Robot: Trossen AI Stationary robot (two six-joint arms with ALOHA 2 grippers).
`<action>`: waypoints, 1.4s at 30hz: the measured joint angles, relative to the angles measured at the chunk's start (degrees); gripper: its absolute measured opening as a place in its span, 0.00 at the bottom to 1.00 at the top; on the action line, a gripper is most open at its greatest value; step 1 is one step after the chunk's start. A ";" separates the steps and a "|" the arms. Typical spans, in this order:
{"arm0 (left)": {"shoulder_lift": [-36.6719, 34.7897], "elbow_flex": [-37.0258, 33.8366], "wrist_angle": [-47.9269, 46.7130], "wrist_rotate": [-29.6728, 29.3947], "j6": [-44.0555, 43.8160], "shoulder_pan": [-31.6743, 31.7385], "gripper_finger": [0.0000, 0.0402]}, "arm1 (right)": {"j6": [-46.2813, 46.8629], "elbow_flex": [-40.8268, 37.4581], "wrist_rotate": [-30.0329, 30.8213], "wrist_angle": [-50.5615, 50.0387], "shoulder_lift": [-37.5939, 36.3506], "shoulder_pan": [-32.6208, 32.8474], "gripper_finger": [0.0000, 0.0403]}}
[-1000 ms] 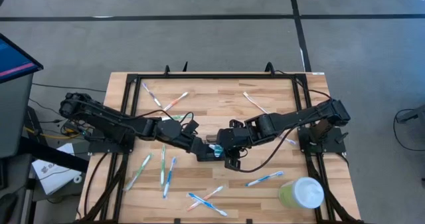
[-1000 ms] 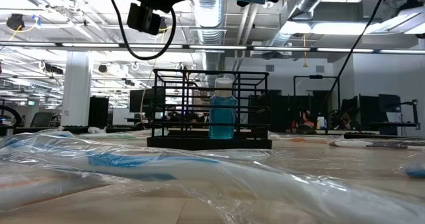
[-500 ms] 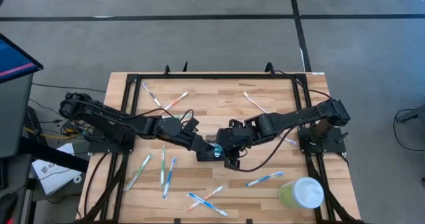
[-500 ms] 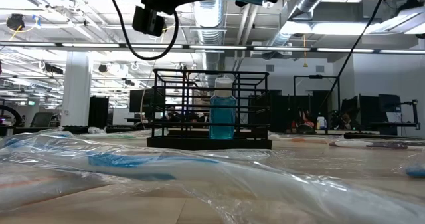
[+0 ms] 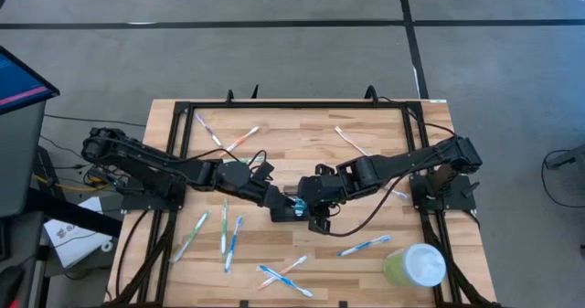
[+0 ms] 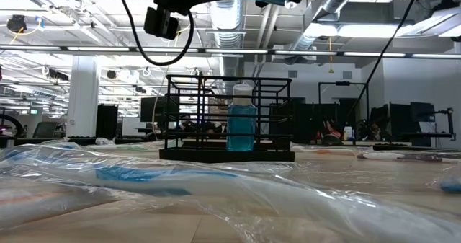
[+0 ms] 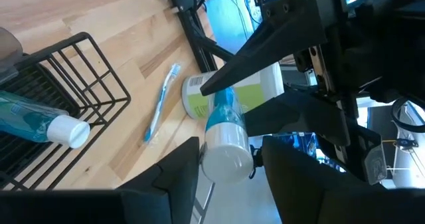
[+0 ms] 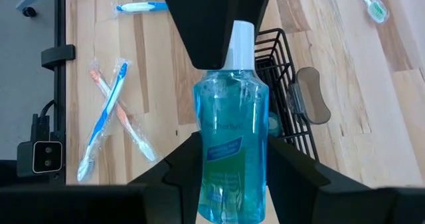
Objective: Pick & Place toothbrushing station
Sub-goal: Put the mouthwash into the middle section of the mesh organizer
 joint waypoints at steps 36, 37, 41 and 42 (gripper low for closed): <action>-0.01 0.00 -1.04 0.77 0.73 -0.02 0.23 | -0.01 0.00 -0.25 0.36 -0.61 -0.24 0.66; -0.01 0.00 -1.44 1.15 0.73 -0.02 0.23 | -0.01 0.00 -0.28 0.12 -0.92 -0.24 0.66; 0.00 0.00 -3.54 2.52 0.11 -0.02 0.23 | -0.01 0.09 -0.40 -0.64 -2.39 -0.26 0.66; -0.01 0.00 -4.27 2.67 -0.10 -0.02 0.23 | -0.01 -0.02 -0.40 -1.49 -2.85 -0.26 0.66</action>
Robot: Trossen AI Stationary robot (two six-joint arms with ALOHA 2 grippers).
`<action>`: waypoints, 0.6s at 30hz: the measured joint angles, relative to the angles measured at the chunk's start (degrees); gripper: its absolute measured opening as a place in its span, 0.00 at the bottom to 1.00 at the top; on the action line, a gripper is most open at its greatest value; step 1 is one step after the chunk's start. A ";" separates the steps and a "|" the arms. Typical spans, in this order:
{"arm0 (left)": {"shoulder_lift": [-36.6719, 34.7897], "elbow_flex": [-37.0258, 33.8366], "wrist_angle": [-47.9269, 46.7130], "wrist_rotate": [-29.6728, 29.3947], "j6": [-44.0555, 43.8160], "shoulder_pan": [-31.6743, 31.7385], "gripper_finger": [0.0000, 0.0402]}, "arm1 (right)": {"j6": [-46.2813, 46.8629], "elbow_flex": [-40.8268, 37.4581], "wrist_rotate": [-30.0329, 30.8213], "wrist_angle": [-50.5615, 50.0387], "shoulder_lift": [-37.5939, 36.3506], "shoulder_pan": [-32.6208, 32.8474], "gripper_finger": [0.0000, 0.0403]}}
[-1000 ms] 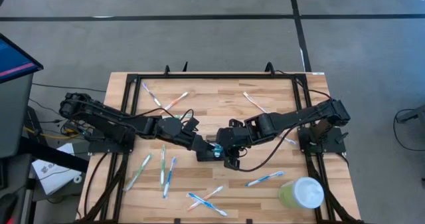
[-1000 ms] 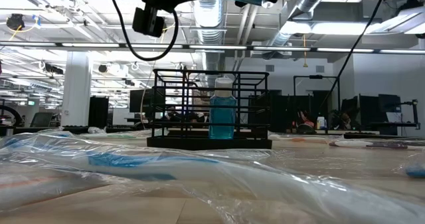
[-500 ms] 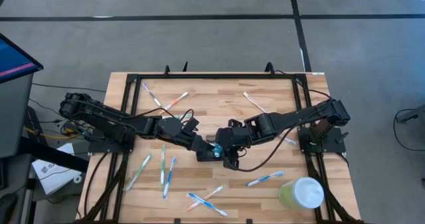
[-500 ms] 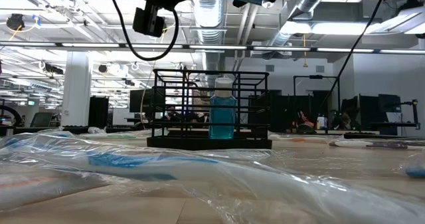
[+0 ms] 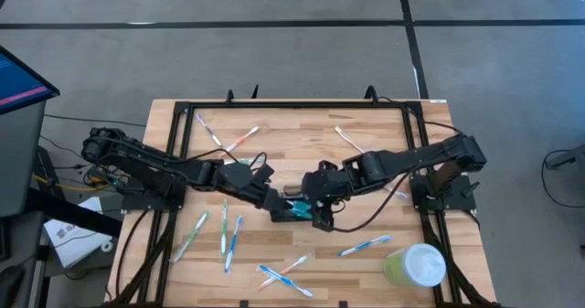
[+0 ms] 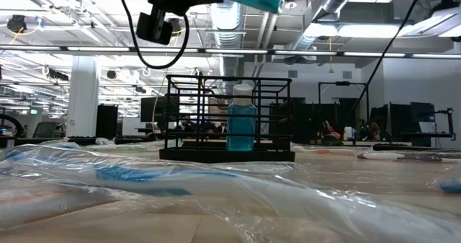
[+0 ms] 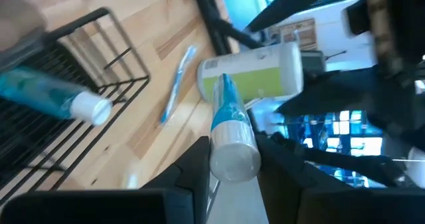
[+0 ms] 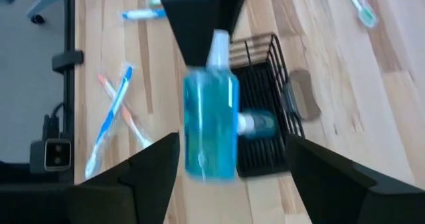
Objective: Pick & Place toothbrushing station
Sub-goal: Put the mouthwash into the middle section of the mesh organizer
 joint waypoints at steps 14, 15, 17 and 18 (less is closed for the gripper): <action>-0.02 12.08 -27.14 -1.50 7.93 0.01 0.22 | 1.05 0.01 0.41 -1.90 -3.61 0.76 0.66; -0.02 13.39 -29.03 -1.99 8.75 0.12 0.22 | 1.05 0.04 0.44 -1.80 -3.69 0.93 0.66; -0.03 15.57 -32.89 -2.45 10.01 0.62 0.22 | 1.05 0.02 0.62 -1.90 -3.60 1.27 0.66; -0.04 16.37 -34.90 -2.88 10.38 0.66 0.22 | 1.05 0.02 0.83 -1.96 -3.56 1.46 0.66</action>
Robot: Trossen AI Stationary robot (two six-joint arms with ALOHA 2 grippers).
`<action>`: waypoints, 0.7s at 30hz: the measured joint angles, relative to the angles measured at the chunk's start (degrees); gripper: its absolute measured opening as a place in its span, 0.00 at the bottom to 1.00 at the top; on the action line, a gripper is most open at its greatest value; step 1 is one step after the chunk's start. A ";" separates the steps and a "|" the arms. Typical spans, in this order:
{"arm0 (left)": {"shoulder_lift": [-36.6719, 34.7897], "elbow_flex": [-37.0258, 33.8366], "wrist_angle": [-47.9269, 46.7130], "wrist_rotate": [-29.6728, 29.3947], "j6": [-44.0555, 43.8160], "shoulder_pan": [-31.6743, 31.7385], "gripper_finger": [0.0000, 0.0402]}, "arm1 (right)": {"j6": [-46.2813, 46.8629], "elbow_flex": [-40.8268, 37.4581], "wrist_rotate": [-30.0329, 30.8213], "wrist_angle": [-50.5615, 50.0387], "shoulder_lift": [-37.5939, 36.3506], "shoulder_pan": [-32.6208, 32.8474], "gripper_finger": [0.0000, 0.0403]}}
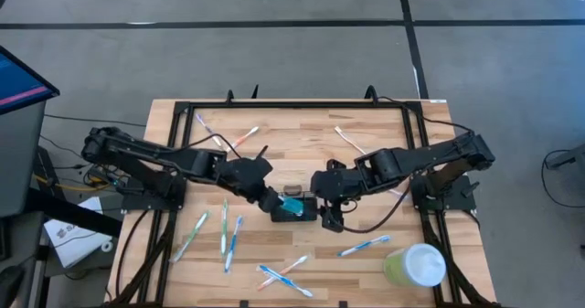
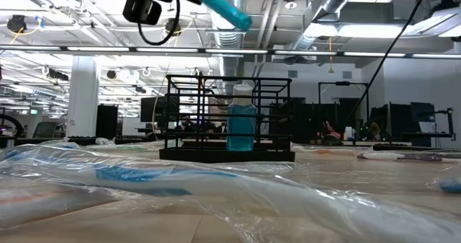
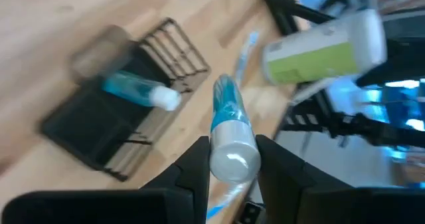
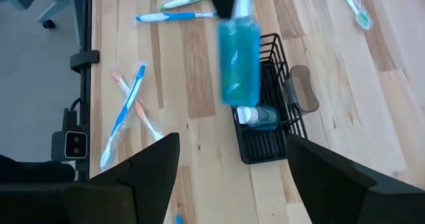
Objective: Pick & Place toothbrushing station
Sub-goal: Put the mouthwash into the middle section of the mesh organizer
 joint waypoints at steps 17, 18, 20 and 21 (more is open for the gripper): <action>6.60 14.21 -18.07 -1.04 7.34 -0.04 0.22 | 2.01 0.00 17.78 3.97 -0.20 8.24 0.66; 8.25 16.47 -20.42 -0.64 8.27 -0.04 0.22 | 2.22 0.00 19.05 4.87 -0.20 9.02 0.66; 11.63 20.74 -24.07 0.45 10.35 -0.02 0.22 | 2.89 0.00 21.87 6.12 -0.20 10.50 0.66; 13.02 22.72 -25.19 0.84 11.23 -0.02 0.22 | 3.34 0.00 23.21 6.56 -0.20 11.16 0.66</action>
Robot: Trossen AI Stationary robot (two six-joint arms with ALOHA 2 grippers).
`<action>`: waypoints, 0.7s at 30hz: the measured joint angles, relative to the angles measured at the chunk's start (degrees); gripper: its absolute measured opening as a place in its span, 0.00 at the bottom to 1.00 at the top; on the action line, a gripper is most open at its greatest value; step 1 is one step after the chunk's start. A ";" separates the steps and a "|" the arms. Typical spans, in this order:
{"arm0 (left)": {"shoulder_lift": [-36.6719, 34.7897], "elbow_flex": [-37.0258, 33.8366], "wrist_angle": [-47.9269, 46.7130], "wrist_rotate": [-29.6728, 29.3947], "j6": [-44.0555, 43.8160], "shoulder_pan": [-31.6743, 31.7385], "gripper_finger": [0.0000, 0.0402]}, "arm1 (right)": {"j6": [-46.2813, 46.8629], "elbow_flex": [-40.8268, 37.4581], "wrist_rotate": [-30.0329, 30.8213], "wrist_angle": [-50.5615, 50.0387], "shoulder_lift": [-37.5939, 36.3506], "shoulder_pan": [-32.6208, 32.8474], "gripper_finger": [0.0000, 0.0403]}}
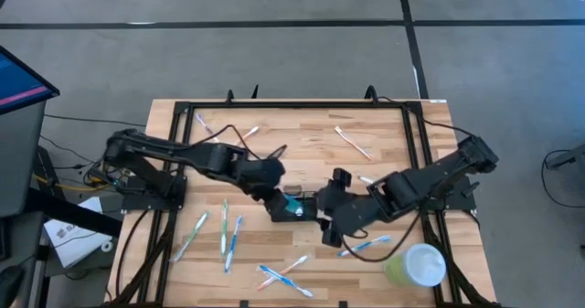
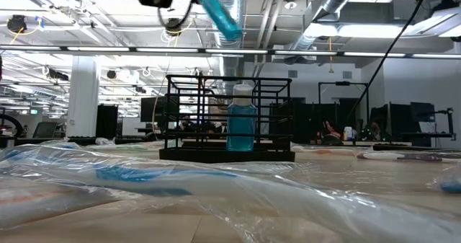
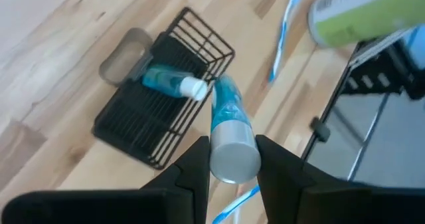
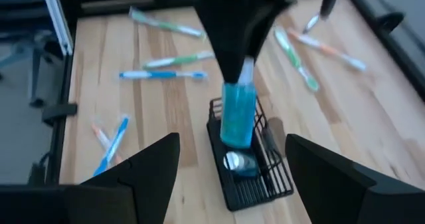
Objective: Pick & Place toothbrushing station
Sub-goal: Put the mouthwash into the middle section of the mesh organizer
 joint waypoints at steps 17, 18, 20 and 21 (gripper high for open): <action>3.46 5.47 -10.51 0.44 2.60 2.66 0.22 | 4.81 -13.96 12.47 14.99 -10.77 8.50 0.66; 3.46 5.47 -10.35 0.44 2.59 2.71 0.22 | 4.85 -16.41 12.16 18.19 -12.04 8.66 0.66; 3.46 5.47 -10.04 0.46 2.61 2.71 0.22 | 4.81 -20.89 11.39 26.27 -14.62 8.79 0.66; 3.46 5.47 -9.74 0.48 2.61 2.69 0.22 | 4.78 -22.96 11.06 29.88 -16.02 8.79 0.66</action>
